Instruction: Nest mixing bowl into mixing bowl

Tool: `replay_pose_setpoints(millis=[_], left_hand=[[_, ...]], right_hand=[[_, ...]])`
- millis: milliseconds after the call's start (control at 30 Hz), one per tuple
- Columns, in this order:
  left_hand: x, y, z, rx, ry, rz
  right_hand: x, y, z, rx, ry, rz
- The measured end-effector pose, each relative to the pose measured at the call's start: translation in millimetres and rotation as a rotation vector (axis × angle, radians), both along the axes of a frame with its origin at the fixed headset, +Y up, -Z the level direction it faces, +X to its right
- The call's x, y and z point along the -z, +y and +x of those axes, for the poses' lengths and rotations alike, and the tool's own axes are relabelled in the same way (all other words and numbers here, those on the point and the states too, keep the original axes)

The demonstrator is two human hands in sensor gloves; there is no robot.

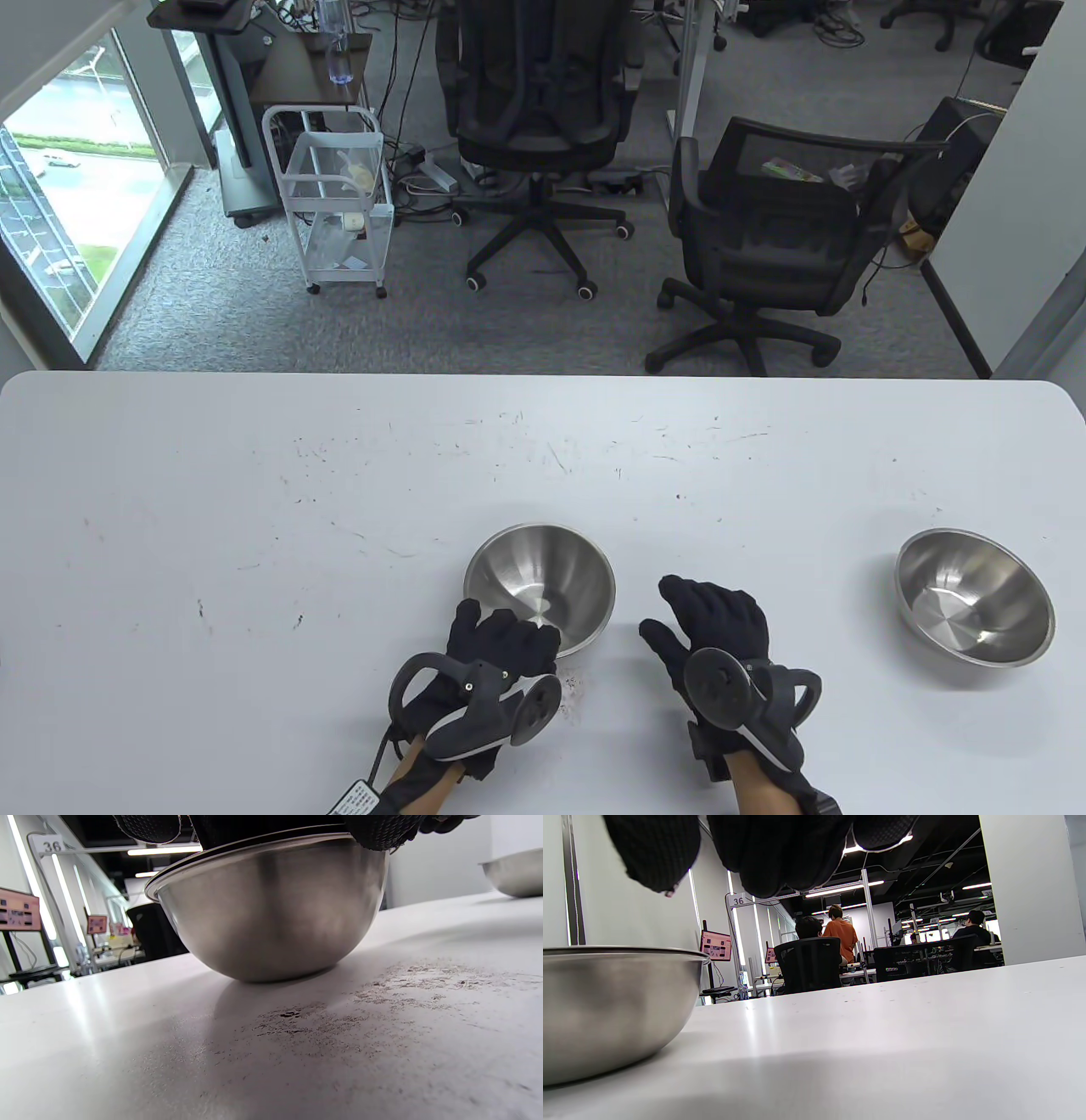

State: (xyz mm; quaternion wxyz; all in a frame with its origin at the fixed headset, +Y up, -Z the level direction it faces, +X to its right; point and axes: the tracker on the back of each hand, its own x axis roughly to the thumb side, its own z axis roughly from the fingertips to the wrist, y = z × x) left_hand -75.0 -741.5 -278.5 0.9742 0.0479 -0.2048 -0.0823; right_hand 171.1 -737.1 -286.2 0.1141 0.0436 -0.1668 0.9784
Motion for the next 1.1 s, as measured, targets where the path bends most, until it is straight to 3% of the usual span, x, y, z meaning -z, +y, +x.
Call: replay_pose_setpoints(millis=[467,1100], left_hand=[[-3,9,-15,-0.013,0.016,0.068],[3,31,-107,-0.11,0.239,0.212]], right_hand=[[0,-1,0,-0.005,0.002,-0.007],[0,-1,-3,-0.02,0.011,-0.004]])
